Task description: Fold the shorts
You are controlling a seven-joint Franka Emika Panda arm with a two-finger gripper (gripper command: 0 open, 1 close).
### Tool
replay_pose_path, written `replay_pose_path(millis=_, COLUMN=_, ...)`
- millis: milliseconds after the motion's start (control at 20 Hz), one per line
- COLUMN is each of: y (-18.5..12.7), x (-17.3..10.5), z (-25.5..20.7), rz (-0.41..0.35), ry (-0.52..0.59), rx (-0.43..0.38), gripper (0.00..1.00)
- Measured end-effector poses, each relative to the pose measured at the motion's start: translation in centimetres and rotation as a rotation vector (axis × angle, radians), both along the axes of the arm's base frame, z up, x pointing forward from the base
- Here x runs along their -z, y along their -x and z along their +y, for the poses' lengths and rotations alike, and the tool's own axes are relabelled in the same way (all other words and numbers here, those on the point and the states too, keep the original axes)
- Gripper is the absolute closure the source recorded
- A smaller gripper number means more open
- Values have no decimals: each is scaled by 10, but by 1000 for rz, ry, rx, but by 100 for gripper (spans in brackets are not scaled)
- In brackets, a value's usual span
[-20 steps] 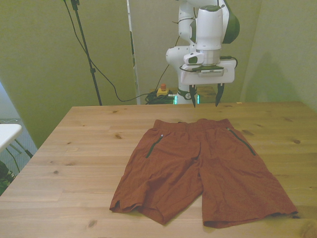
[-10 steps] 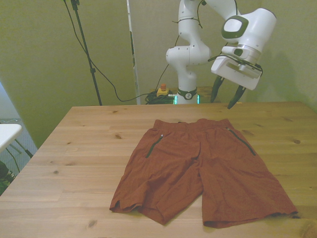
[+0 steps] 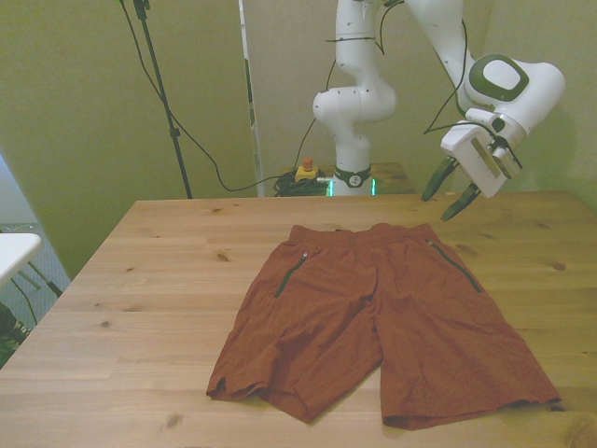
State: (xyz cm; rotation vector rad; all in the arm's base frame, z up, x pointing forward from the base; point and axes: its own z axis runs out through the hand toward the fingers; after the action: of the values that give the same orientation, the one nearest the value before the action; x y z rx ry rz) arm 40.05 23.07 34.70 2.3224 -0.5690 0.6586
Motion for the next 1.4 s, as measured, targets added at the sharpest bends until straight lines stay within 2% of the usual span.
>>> replay_pose_path(millis=200, y=-6, x=9, z=5, rz=5, ry=6, rx=39, gripper=0)
replay_pose_path(millis=550, y=-11, x=30, z=4, rz=50, ry=29, rx=58, gripper=0)
replay_pose_path(millis=900, y=-29, x=34, z=-28, rz=48, ry=47, rx=117, gripper=0)
replay_pose_path(millis=950, y=-31, x=34, z=-30, rz=48, ry=47, rx=123, gripper=100)
replay_pose_path(millis=1400, y=-36, x=36, z=-31, rz=54, ry=45, rx=124, gripper=100)
